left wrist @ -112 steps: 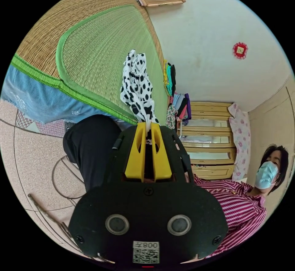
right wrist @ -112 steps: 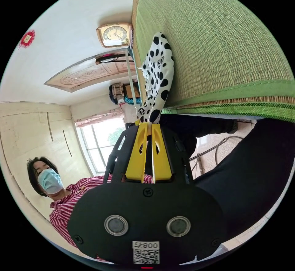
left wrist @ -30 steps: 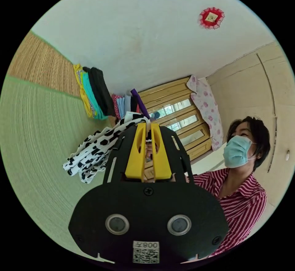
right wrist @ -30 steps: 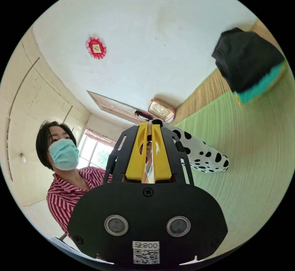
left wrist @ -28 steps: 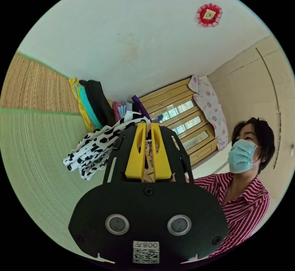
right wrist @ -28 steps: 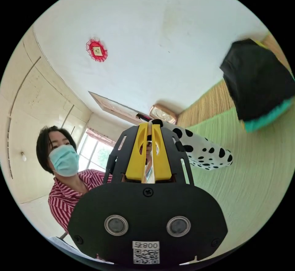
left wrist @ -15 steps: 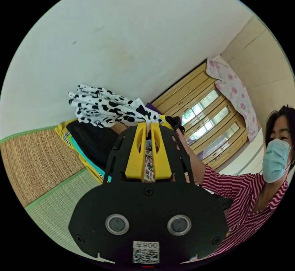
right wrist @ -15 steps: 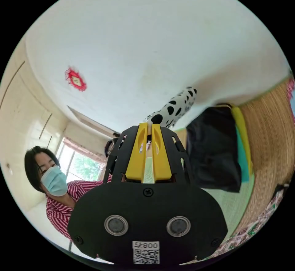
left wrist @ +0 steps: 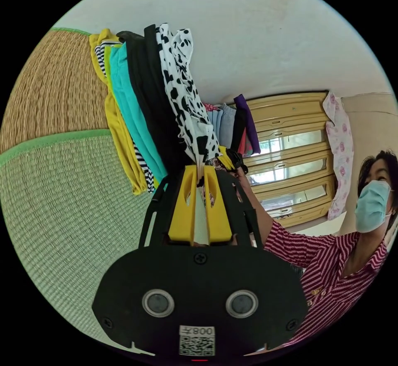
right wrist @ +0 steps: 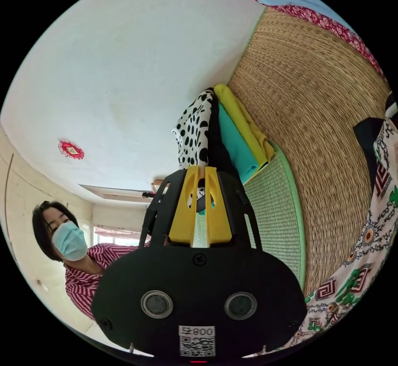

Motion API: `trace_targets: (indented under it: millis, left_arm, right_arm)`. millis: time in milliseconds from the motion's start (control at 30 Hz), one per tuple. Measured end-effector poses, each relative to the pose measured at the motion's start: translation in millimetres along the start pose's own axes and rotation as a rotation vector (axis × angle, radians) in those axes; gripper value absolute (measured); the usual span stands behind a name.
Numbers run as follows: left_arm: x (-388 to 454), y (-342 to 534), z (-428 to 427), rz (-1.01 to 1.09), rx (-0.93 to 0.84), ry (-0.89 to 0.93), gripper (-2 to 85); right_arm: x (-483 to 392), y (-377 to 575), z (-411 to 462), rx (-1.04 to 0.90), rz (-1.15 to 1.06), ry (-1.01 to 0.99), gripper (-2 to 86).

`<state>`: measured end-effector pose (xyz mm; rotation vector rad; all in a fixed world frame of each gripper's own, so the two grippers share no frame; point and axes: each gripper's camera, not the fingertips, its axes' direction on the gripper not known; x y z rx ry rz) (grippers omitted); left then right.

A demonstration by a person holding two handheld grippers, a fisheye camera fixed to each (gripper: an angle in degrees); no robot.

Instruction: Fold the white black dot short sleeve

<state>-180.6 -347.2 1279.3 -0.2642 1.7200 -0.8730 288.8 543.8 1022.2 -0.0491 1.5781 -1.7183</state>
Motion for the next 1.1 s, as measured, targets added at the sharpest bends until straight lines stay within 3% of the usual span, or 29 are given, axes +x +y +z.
trace_targets:
  millis: [300, 467, 667, 833, 900, 1000, 1100]
  left_arm:
    - [-32.3, 23.7, -40.9, -0.024, -0.020, 0.013, 1.5]
    - [-57.7, 64.6, -39.6, -0.124, -0.152, 0.019, 0.7]
    - [-57.6, 90.6, -27.2, -0.150, -0.226, 0.076, 0.3]
    - [-43.8, 95.9, -18.9, -0.101, -0.282, 0.110, 0.2]
    - [-36.5, 100.8, -24.7, -0.083, -0.286, 0.119, 0.2]
    - [-30.0, 113.2, -38.6, -0.075, -0.285, 0.127, 0.3]
    - [-25.4, 131.1, -58.6, -0.076, -0.275, 0.124, 0.2]
  right_arm:
    - [-38.7, 91.9, -46.8, 0.100, -0.037, 0.195, 0.6]
    - [-52.5, 182.2, -91.4, 0.191, 0.059, 0.610, 2.1]
    - [-39.6, 217.5, -91.4, 0.116, 0.170, 1.100, 7.3]
    - [8.9, 236.4, -80.8, 0.003, 0.229, 1.127, 8.2]
    - [4.9, 249.3, -86.5, 0.049, 0.218, 1.166, 6.2]
    - [4.1, 269.2, -97.3, 0.032, 0.194, 1.128, 3.0]
    - [-0.3, 295.7, -114.8, 0.025, 0.170, 0.951, 1.5]
